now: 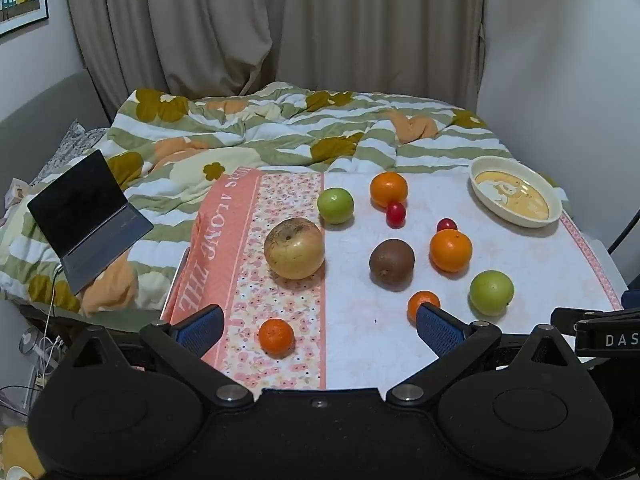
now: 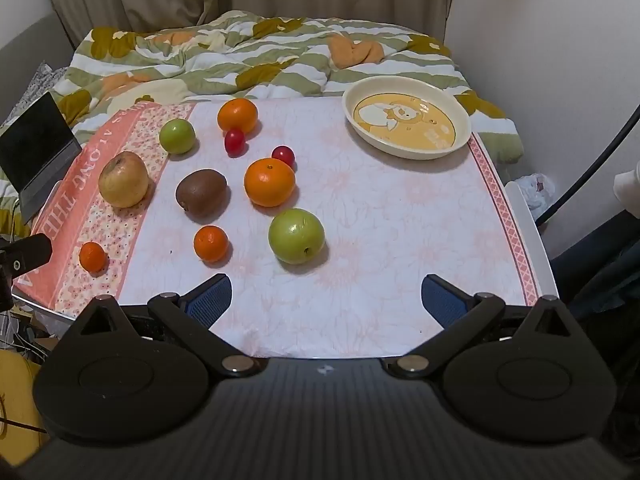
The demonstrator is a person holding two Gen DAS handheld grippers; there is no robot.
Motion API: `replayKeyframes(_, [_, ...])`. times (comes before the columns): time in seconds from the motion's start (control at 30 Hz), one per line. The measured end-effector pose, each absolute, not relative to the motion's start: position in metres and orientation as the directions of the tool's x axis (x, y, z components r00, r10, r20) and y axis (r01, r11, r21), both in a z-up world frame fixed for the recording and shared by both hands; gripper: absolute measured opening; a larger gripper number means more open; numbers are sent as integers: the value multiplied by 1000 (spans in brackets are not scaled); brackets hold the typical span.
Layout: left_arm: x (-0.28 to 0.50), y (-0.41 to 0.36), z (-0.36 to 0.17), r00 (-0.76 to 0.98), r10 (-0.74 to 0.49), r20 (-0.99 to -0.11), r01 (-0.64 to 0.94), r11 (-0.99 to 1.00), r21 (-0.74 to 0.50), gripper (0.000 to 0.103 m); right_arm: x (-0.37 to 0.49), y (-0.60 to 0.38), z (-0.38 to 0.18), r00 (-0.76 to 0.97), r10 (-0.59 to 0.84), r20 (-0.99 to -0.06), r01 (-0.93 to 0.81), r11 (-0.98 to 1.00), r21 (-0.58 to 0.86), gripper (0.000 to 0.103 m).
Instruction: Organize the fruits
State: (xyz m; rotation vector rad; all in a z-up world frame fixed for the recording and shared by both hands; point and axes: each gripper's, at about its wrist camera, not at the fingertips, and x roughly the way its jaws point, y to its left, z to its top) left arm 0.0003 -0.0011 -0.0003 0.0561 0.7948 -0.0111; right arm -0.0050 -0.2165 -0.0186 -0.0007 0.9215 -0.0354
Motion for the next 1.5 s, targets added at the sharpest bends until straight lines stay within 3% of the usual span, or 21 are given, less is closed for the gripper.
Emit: replayKeyframes(1.5, [7, 1, -3, 695, 15, -719, 22, 999, 42, 103, 0, -213, -24, 595, -2, -804, 7, 1000, 3, 103])
